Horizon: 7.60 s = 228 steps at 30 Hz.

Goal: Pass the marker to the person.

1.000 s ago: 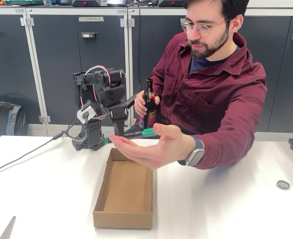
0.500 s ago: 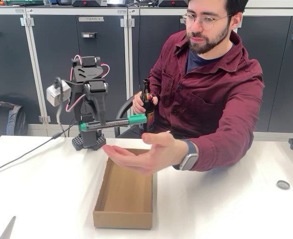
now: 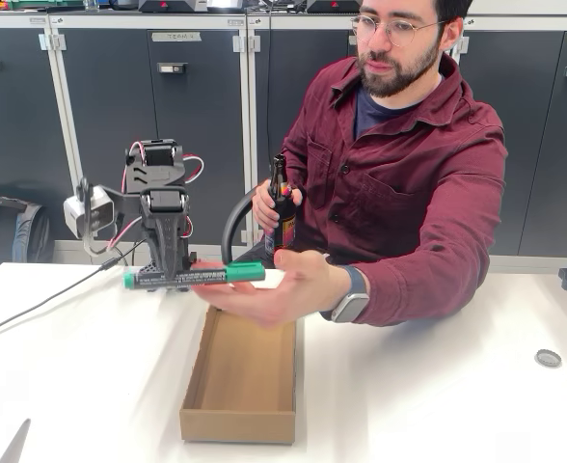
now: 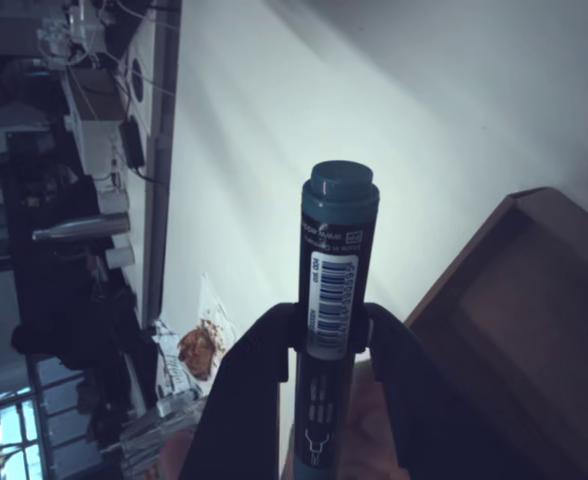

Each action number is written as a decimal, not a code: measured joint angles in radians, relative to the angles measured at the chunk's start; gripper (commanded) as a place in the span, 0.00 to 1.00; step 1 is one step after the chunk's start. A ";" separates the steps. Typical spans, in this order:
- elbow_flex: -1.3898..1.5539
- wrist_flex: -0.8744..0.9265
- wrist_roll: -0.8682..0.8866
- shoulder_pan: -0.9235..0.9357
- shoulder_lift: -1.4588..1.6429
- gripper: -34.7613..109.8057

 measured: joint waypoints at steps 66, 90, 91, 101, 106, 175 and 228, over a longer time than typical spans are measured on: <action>0.314 -0.187 0.071 -0.209 0.072 0.46; 0.190 0.198 0.115 -0.253 0.153 0.45; 0.190 0.198 0.115 -0.253 0.153 0.45; 0.190 0.189 0.115 -0.249 0.153 0.45; 0.190 0.186 0.115 -0.239 0.153 0.44; 0.147 0.227 0.137 -0.267 0.153 0.46; 0.158 0.227 0.137 -0.261 0.153 0.46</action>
